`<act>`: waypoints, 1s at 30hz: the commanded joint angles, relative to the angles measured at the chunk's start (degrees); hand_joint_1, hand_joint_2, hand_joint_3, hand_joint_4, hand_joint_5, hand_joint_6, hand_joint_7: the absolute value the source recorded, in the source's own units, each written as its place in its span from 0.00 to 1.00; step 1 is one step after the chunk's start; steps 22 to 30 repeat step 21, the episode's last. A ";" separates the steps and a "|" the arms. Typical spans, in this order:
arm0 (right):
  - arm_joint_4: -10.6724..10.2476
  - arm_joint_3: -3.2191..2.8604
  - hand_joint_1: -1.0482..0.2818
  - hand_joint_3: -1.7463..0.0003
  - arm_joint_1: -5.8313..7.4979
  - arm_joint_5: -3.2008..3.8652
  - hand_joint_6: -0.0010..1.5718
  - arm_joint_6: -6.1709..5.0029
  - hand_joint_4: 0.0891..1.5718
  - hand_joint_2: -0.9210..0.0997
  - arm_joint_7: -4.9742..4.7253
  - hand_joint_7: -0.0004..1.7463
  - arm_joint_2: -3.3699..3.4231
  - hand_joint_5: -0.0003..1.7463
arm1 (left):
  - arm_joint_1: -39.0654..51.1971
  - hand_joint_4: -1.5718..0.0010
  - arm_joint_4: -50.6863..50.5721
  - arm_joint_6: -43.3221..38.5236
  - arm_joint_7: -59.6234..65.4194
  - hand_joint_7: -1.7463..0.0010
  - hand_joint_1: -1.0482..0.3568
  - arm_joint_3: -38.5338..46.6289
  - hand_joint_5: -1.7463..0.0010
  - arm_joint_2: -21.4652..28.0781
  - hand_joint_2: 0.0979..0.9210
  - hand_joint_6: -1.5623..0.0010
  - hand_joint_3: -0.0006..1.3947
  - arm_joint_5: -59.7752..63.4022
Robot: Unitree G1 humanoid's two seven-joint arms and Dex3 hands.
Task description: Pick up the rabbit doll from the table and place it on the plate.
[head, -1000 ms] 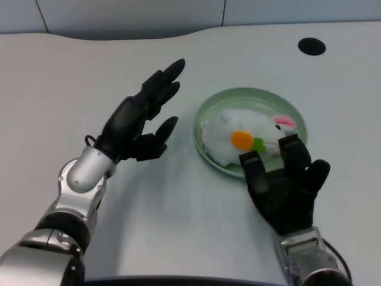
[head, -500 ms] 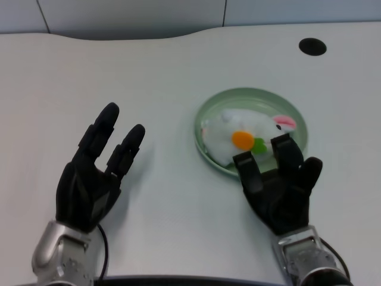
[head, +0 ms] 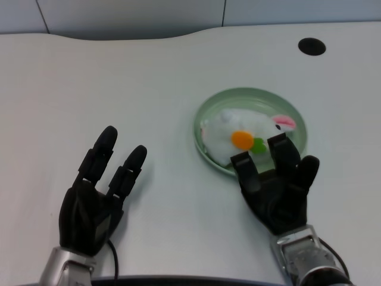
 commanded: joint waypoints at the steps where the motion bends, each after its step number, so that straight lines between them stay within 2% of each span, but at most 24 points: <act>1: 0.57 -0.04 0.42 1.00 0.25 -0.35 0.51 -0.34 0.59 0.07 -0.59 1.00 0.56 1.00 | -0.09 0.90 0.56 -0.38 -0.26 0.99 0.00 0.10 0.96 -0.41 1.00 0.94 0.45 0.13; 4: 0.67 -0.08 0.41 1.00 0.07 -0.34 0.51 -0.11 0.59 0.06 -0.22 0.99 0.35 1.00 | 0.02 0.89 0.36 -0.17 0.15 0.98 0.00 0.21 0.96 -0.87 1.00 0.92 0.45 0.01; 7: 0.78 -0.06 0.41 1.00 -0.06 -0.41 0.51 0.09 0.59 0.06 -0.45 1.00 0.23 1.00 | 0.29 0.88 -0.08 -0.59 0.38 0.98 0.00 0.18 0.95 -1.02 1.00 0.92 0.44 0.18; 11: 0.68 0.14 0.41 1.00 -0.06 -0.59 0.51 -0.06 0.59 0.06 0.22 1.00 0.19 1.00 | 1.00 0.87 -1.61 -0.46 -0.37 0.98 0.00 0.41 0.95 -1.45 1.00 0.91 0.44 -0.55; 15: 0.20 0.19 0.41 1.00 0.52 -0.43 0.51 0.67 0.59 0.06 0.95 0.98 -0.13 1.00 | 4.51 0.85 -6.60 -1.41 1.40 0.98 0.00 -0.62 0.95 -2.59 1.00 0.90 0.45 0.45; 17: 0.12 0.02 0.41 1.00 0.83 -0.09 0.51 1.60 0.59 0.06 1.48 0.97 -0.21 1.00 | 6.46 0.84 -9.40 -1.70 2.75 0.98 0.00 -1.42 0.95 -3.17 1.00 0.89 0.45 1.11; 19: -0.07 -0.31 0.43 1.00 1.23 0.38 0.52 3.01 0.58 0.08 1.15 0.94 -0.24 1.00 | 8.57 0.84 -12.77 -0.38 2.83 0.99 0.00 -2.18 0.94 -3.90 1.00 0.89 0.45 0.43; 21: -0.34 -0.26 0.43 1.00 1.60 0.29 0.53 2.99 0.58 0.08 0.94 0.92 -0.14 1.00 | 10.13 0.83 -15.07 1.09 2.83 0.99 0.01 -2.70 0.94 -4.35 1.00 0.89 0.44 -0.33; 30: -0.34 -0.26 0.43 1.00 1.60 0.29 0.53 2.99 0.58 0.08 0.94 0.92 -0.14 1.00 | 10.13 0.83 -15.07 1.09 2.83 0.99 0.01 -2.70 0.94 -4.35 1.00 0.89 0.44 -0.33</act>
